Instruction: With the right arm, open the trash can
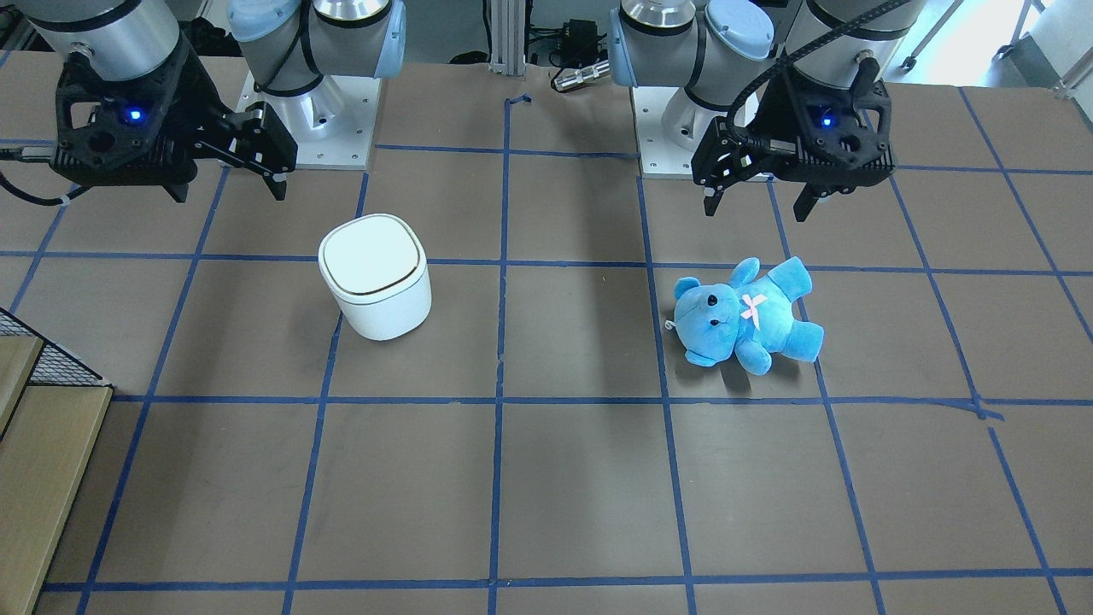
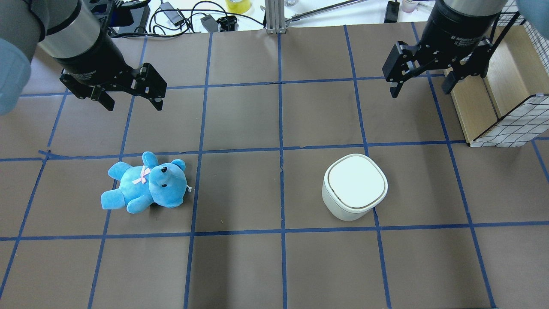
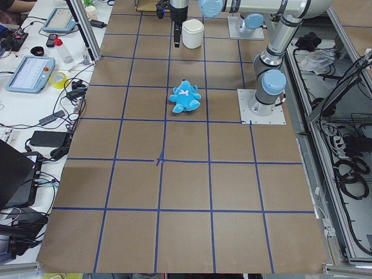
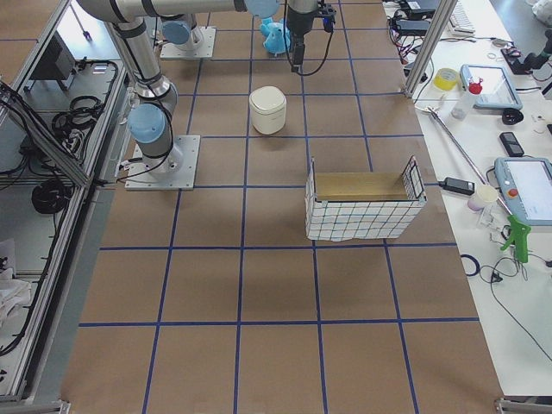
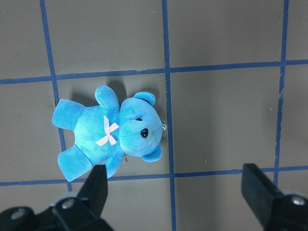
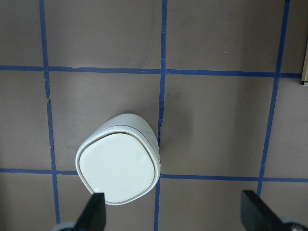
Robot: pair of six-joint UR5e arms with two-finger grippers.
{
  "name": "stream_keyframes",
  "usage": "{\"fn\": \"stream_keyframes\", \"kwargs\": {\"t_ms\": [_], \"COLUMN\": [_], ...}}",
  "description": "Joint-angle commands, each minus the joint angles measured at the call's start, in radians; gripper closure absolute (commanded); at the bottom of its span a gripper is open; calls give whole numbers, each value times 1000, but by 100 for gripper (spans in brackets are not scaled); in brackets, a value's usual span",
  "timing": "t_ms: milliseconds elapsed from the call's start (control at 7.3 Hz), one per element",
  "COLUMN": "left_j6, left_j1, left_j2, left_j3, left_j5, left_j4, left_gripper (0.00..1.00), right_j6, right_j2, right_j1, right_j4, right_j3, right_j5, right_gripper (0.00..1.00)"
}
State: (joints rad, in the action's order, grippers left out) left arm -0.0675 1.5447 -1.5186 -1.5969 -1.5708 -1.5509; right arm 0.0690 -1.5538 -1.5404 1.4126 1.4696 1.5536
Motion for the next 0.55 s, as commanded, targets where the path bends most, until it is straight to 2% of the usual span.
{"fn": "stream_keyframes", "kwargs": {"t_ms": [0, 137, 411], "left_j6": [0, 0, 0], "left_j1": [0, 0, 0], "left_j2": [0, 0, 2], "left_j3": [0, 0, 0], "left_j5": [0, 0, 0], "left_j4": [0, 0, 0], "left_gripper": [0, 0, 0], "right_j6": [-21, -100, -187], "right_j2": [-6, -9, -8], "right_j1": [-9, -18, -96], "right_j4": [0, 2, 12], "right_j3": [5, 6, 9], "right_j5": [-13, -18, -15], "right_gripper": [0, 0, 16]}}
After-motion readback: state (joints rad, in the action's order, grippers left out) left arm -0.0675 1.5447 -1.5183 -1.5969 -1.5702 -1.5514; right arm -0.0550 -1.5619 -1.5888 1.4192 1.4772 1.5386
